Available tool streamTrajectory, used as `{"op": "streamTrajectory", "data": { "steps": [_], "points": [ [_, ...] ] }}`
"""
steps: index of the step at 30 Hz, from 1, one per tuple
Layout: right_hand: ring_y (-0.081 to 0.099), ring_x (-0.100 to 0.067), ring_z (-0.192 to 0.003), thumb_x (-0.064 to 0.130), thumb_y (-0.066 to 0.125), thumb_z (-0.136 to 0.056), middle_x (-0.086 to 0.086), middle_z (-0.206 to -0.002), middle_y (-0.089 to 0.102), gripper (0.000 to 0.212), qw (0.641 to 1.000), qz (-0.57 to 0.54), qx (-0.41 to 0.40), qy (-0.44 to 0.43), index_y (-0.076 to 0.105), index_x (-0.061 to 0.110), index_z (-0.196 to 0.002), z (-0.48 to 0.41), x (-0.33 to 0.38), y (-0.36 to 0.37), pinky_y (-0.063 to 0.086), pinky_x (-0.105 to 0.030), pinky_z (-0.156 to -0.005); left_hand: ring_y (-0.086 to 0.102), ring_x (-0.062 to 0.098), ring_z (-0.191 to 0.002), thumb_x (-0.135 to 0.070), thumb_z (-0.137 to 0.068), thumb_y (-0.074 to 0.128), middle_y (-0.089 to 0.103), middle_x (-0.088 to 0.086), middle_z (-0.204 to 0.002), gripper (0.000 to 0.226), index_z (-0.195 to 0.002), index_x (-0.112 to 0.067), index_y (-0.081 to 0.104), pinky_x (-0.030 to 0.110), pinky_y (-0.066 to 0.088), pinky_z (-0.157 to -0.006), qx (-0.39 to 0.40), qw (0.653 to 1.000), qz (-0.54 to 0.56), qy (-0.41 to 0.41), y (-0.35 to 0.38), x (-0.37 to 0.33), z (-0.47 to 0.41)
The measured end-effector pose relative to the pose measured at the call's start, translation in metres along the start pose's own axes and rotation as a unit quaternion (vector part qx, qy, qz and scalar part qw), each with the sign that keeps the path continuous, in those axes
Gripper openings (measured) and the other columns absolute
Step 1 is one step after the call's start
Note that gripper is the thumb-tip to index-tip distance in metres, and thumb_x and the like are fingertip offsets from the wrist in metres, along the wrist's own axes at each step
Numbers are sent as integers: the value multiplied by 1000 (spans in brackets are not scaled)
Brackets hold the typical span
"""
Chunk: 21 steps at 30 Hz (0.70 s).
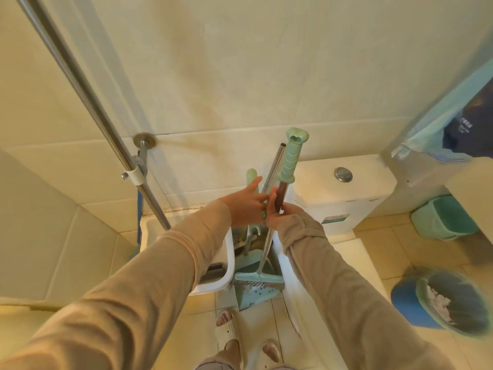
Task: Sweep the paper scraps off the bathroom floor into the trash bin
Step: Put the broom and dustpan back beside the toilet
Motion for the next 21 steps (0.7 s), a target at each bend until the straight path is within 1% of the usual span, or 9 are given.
{"op": "streamTrajectory", "data": {
  "steps": [2,4,6,8,12,15,17,20,21],
  "points": [
    [55,-33,-25,20,39,-102,-24,-67,64,32,1000,-22,-13,-16,55,-6,-92,-5,-1,13,47,-28,-28,65,13,-93,-20,-71,76,73,-11,-85,19,-85,-32,74,57,46,-98,-6,999,-23,25,6,13,2],
    [54,-28,-23,20,34,-103,-24,-50,61,31,1000,-12,-19,-21,55,-2,-97,-17,1,24,46,-25,-27,67,13,-81,-21,-59,85,72,-11,-74,21,-75,-31,75,53,51,-93,-12,999,-30,30,13,24,0],
    [54,-25,-23,21,33,-103,-22,-38,56,36,999,21,-37,-24,57,-1,-89,-28,3,30,43,-21,-26,67,13,-83,-22,-60,85,72,-12,-78,22,-76,-32,74,50,50,-96,0,998,-44,47,23,31,-5],
    [52,-21,-22,22,34,-103,-20,-35,55,40,998,52,-38,-26,56,-2,-79,-36,5,36,39,-16,-25,66,12,-87,-25,-61,83,72,-14,-80,18,-74,-33,74,44,47,-98,8,996,-61,68,31,33,-11],
    [50,-17,-21,16,36,-102,-15,-36,55,36,995,96,-21,-31,56,2,-75,-52,8,46,34,-12,-25,68,10,-81,-28,-48,87,71,-15,-67,19,-58,-31,71,31,51,-91,-10,998,-20,67,37,45,-20],
    [50,-16,-22,13,39,-100,-14,-37,56,32,994,102,-18,-27,56,3,-75,-64,15,56,32,-12,-25,69,13,-87,-26,-47,89,73,-15,-72,22,-60,-31,72,32,51,-92,-23,998,1,62,43,51,-26],
    [49,-16,-21,14,39,-100,-13,-36,55,32,996,88,-11,-27,55,4,-74,-71,19,63,32,-12,-25,68,13,-92,-25,-53,87,74,-15,-77,20,-66,-33,73,34,50,-97,-15,998,3,57,46,56,-33],
    [48,-16,-20,15,35,-101,-14,-34,53,36,998,52,1,-26,54,2,-73,-81,25,73,32,-12,-25,58,18,-112,-14,-77,70,72,-10,-100,20,-91,-29,72,47,35,-111,7,999,5,50,56,62,-45],
    [48,-17,-20,14,34,-101,-14,-34,53,36,999,44,4,-23,54,1,-74,-84,29,77,33,-13,-25,54,21,-117,-11,-81,65,70,-8,-104,22,-96,-26,71,52,29,-113,9,999,10,42,58,65,-50]
  ]
}}
Point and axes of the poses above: each hand's wrist, its own z-axis away from the middle knuckle, its own y-axis out of the palm, x = y × z, the point moved 3 cm from there along -z, towards the middle knuckle
